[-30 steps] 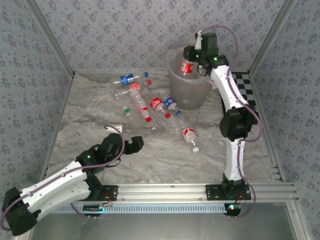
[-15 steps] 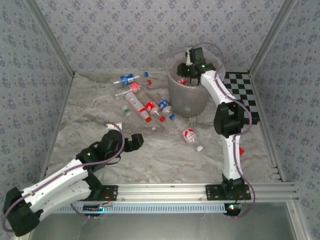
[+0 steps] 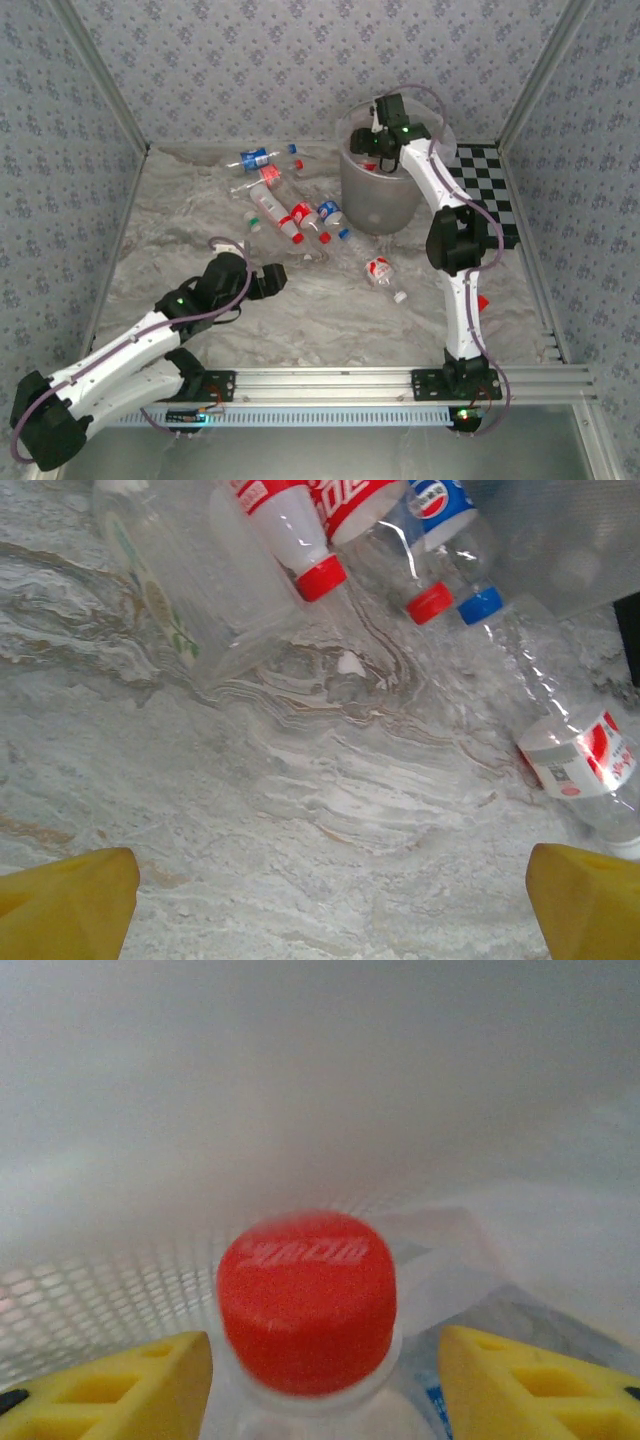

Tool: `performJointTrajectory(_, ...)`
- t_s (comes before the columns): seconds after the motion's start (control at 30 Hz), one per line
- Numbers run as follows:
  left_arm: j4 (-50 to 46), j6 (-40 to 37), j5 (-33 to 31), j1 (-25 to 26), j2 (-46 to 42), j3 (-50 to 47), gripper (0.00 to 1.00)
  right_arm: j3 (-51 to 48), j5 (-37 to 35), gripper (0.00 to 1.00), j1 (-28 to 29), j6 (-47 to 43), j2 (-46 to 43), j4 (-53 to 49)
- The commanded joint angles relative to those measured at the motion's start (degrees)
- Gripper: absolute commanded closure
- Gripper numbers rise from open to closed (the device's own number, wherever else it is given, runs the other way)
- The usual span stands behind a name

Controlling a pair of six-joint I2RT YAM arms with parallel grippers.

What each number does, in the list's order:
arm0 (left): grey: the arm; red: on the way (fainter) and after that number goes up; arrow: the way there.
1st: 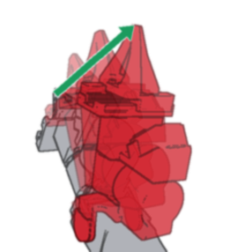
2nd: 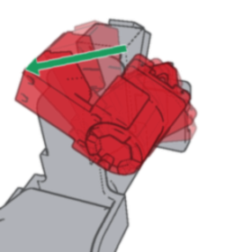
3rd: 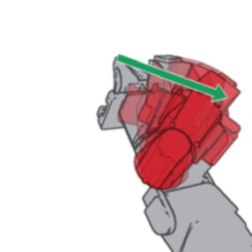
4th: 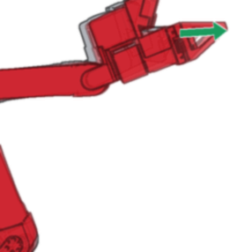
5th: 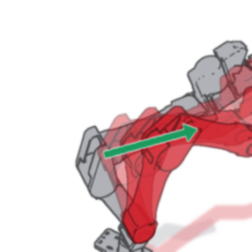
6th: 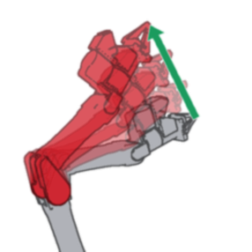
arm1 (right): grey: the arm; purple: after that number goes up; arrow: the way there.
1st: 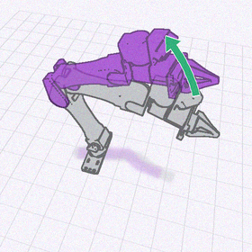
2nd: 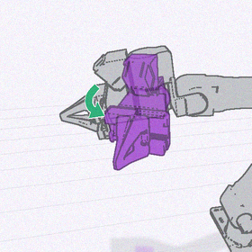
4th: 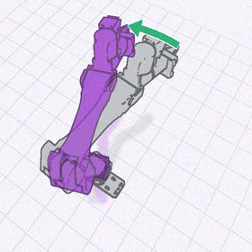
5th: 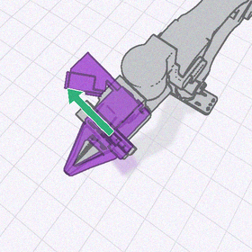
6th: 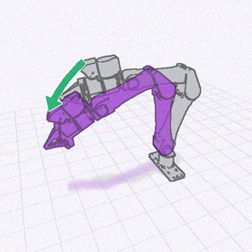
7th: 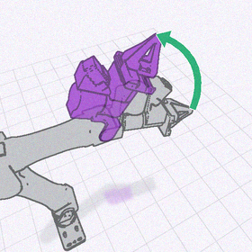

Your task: Put the plastic bottles in the bin

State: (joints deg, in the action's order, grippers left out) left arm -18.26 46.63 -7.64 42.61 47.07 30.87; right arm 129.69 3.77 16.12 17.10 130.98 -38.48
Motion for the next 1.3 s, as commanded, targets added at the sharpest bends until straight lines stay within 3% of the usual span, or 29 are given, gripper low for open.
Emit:
performJointTrajectory(0.0, -1.1, 1.1, 1.5, -1.9, 1.0, 1.9, 0.01, 4.9, -2.3, 0.30, -0.8, -1.8, -5.6, -7.8)
performJointTrajectory(0.27, -1.1, 2.4, 3.0, -6.3, 5.8, 4.5, 0.00, 5.5, -1.8, 0.17, -2.6, -4.5, -14.7, -12.7)
performJointTrajectory(0.4, -2.2, 3.1, 2.1, -7.8, 12.0, 8.4, 0.00, 1.3, 0.1, 0.10, -3.6, -5.5, -21.2, -15.6)
performJointTrajectory(0.57, -4.5, 5.0, -2.3, -8.8, 23.3, 15.9, 0.00, -17.4, 3.2, 0.05, -4.5, -6.4, -36.5, -11.7)
performJointTrajectory(0.77, -3.0, 4.5, -2.1, -9.7, 35.6, 24.0, 0.00, -39.4, 10.3, 0.01, -9.2, -2.9, -54.5, -6.9)
performJointTrajectory(1.0, -4.8, 5.7, -2.5, -9.5, 43.4, 28.9, 0.00, -59.4, 13.3, 0.00, -11.1, -0.9, -71.3, -8.0)
performJointTrajectory(1.13, -5.0, 6.1, -4.0, -9.5, 43.3, 28.2, 0.00, -70.4, 12.0, 0.01, -8.4, 0.4, -73.9, -7.8)
performJointTrajectory(1.27, -4.6, 5.7, -4.1, -9.4, 40.3, 27.2, 0.00, -76.8, 7.1, 0.01, -0.5, 1.8, -69.7, -5.7)
